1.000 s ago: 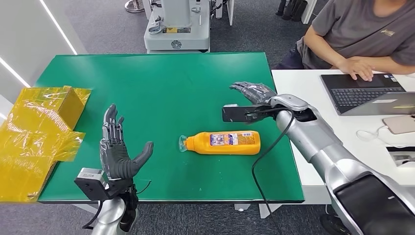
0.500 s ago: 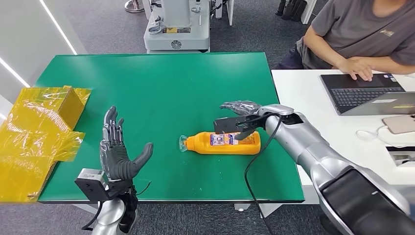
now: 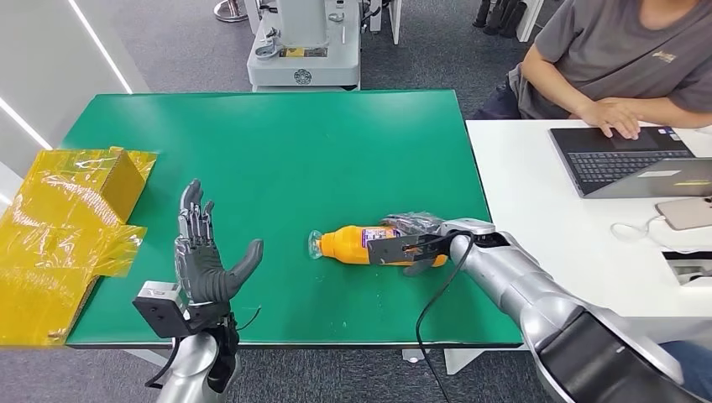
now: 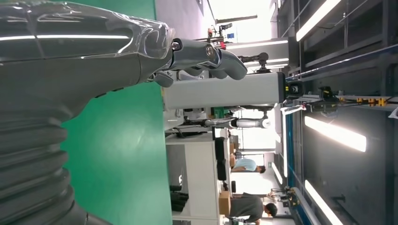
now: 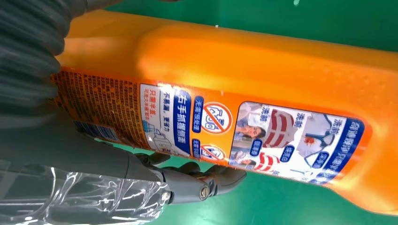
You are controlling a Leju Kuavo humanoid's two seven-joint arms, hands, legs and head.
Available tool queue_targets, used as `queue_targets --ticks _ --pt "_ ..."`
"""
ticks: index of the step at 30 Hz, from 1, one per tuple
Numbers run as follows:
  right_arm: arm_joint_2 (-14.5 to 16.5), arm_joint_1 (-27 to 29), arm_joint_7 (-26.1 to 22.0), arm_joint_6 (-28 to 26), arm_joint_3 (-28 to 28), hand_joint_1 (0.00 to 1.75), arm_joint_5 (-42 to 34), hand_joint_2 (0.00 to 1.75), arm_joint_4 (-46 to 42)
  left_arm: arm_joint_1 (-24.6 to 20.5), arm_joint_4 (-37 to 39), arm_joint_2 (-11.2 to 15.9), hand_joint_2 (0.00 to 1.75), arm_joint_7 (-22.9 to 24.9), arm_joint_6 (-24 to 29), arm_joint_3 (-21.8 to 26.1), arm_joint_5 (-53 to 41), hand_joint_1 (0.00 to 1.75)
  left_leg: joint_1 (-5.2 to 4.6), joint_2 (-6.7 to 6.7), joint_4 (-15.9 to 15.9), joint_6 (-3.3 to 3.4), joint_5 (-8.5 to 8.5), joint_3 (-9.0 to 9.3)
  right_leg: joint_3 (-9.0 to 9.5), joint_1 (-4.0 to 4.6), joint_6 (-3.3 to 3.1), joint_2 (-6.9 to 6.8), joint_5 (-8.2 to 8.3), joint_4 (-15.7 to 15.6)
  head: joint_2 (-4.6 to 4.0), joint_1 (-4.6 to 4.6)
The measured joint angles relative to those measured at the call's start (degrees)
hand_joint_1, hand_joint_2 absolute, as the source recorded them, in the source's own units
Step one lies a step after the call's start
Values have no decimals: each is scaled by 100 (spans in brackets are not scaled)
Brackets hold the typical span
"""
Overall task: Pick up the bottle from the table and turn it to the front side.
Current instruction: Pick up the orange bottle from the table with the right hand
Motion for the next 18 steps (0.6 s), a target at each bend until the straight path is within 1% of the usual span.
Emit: queue_targets --ticks 7,18 --pt "-3 11 100 -59 8 0 36 175 102 -113 163 0 175 -43 0 -47 86 0 0 5 0 0 0 16 12 0 0 4 0 0 -1 -1" --pt "-78 149 190 -336 16 0 82 175 160 -175 286 20 175 -97 6 -81 183 0 0 9 1 1 -1 28 26 0 1 12 1 -2 0 -1"
